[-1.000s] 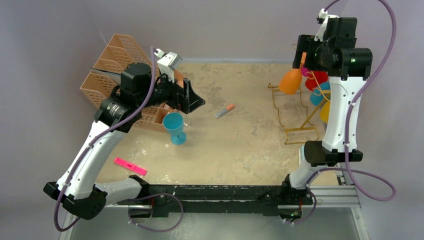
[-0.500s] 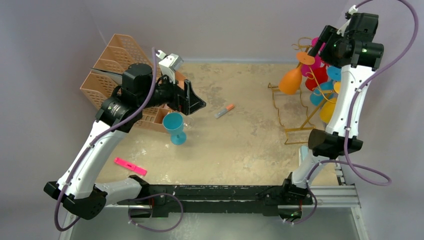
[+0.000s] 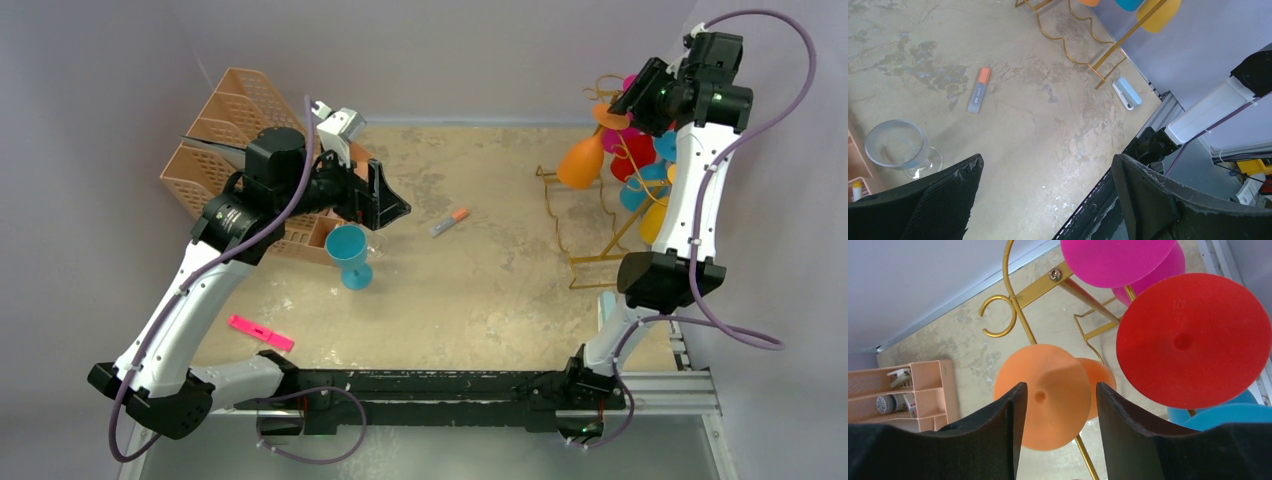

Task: Take the wine glass off the wine glass rack
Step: Pick up the wine glass from the wine rack.

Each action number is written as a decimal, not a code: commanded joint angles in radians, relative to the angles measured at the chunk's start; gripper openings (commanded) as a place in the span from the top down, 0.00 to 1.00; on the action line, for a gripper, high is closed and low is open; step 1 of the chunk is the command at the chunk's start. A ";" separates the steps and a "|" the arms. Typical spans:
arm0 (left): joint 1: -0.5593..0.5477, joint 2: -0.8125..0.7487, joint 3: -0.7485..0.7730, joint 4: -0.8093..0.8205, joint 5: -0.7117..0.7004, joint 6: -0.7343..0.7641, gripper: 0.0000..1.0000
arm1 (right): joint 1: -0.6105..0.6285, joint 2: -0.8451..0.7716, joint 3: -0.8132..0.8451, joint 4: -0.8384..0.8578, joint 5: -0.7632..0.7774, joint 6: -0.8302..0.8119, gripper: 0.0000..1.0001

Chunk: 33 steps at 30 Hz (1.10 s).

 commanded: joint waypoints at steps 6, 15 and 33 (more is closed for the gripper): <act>-0.003 -0.001 0.022 -0.001 -0.019 0.002 0.01 | -0.011 -0.017 -0.058 0.070 -0.029 0.042 0.51; -0.003 -0.017 0.015 0.005 -0.030 0.001 0.01 | -0.019 -0.087 -0.223 0.183 -0.042 0.107 0.64; -0.003 0.000 0.033 0.009 -0.004 -0.010 0.01 | -0.061 -0.154 -0.295 0.229 -0.190 0.173 0.55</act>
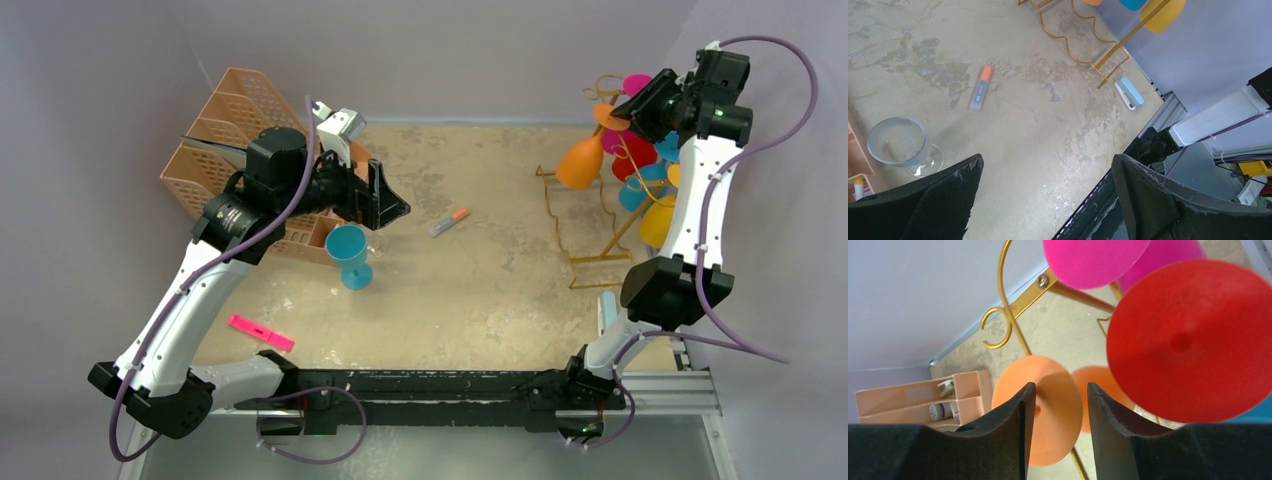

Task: Take the wine glass off the wine glass rack
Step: Pick up the wine glass from the wine rack.

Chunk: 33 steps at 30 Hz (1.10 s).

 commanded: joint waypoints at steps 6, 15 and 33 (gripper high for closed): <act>-0.003 0.007 0.045 0.023 0.029 -0.010 0.01 | -0.007 -0.085 -0.069 0.049 -0.151 0.049 0.61; -0.002 0.001 0.040 0.023 0.035 -0.018 0.01 | -0.019 -0.088 -0.072 0.054 -0.130 0.071 0.78; -0.003 -0.034 0.019 0.051 0.041 -0.045 0.02 | -0.057 -0.153 -0.202 0.275 -0.331 0.337 1.00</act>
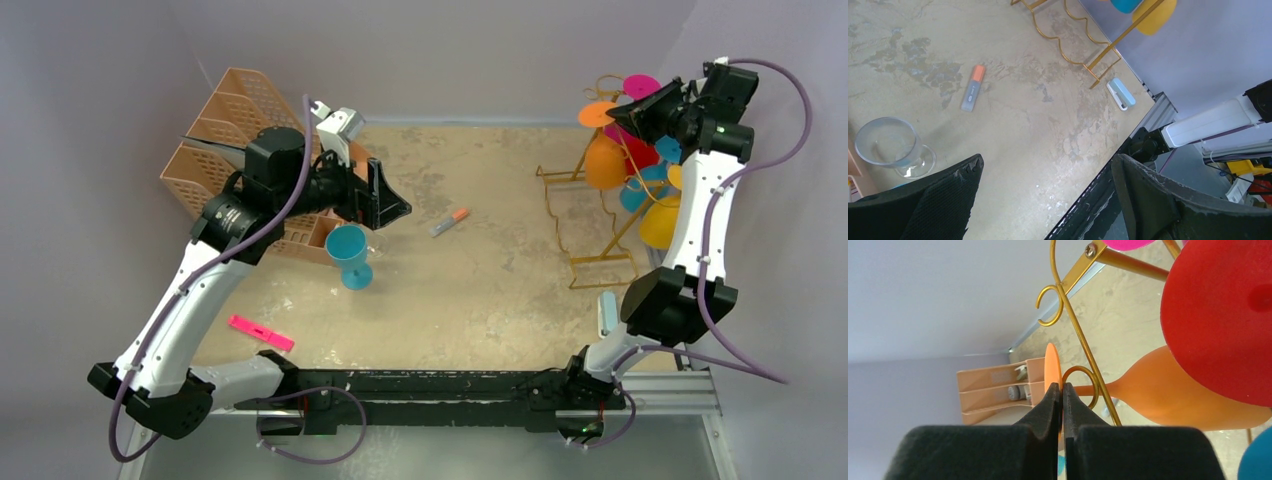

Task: Take the wine glass off the wine glass rack
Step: Pick up the wine glass from the wine rack.

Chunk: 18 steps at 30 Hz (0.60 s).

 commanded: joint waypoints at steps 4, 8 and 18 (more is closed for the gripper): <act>-0.003 -0.059 -0.011 0.062 0.002 -0.021 0.02 | -0.016 -0.059 -0.038 0.145 -0.144 0.121 1.00; -0.002 -0.059 -0.011 0.065 0.005 -0.022 0.02 | -0.020 -0.072 -0.049 0.160 -0.174 0.132 1.00; -0.002 -0.094 -0.076 0.140 -0.024 -0.046 0.01 | -0.021 -0.097 -0.084 0.328 -0.414 0.169 1.00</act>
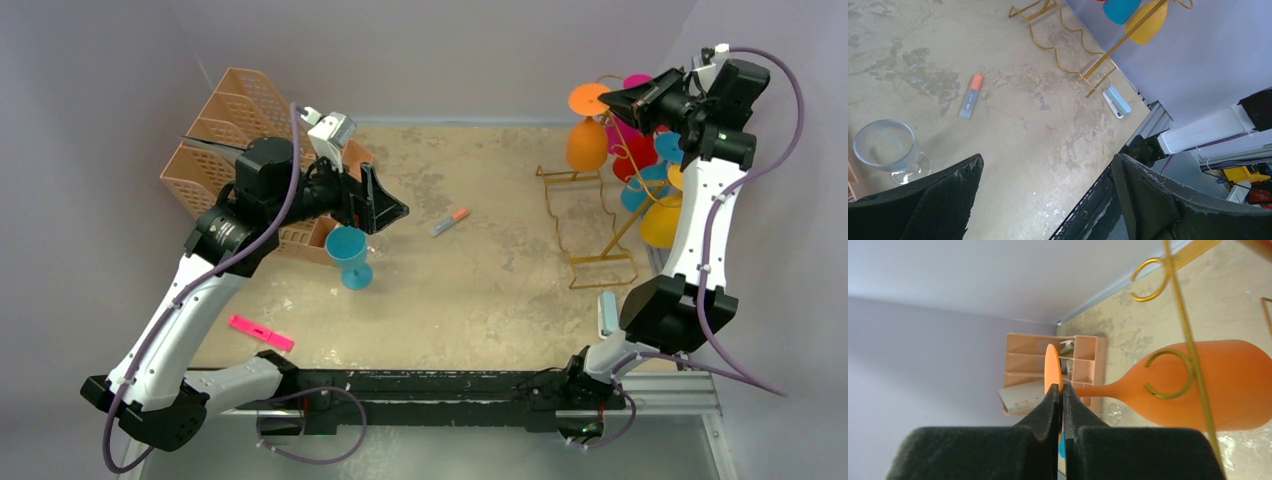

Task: Take the wine glass off the wine glass rack
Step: Pick up the wine glass from the wine rack.

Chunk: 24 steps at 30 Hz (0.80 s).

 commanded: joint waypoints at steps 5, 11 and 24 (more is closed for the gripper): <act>-0.003 -0.044 -0.041 0.084 -0.033 -0.044 0.01 | -0.006 -0.085 -0.095 0.324 -0.283 0.142 1.00; -0.002 -0.066 -0.068 0.097 -0.102 -0.047 0.01 | 0.034 -0.158 -0.176 0.426 -0.308 0.154 1.00; -0.002 -0.153 -0.139 0.100 -0.327 -0.126 0.00 | 0.447 -0.316 -0.337 0.430 -0.242 -0.164 1.00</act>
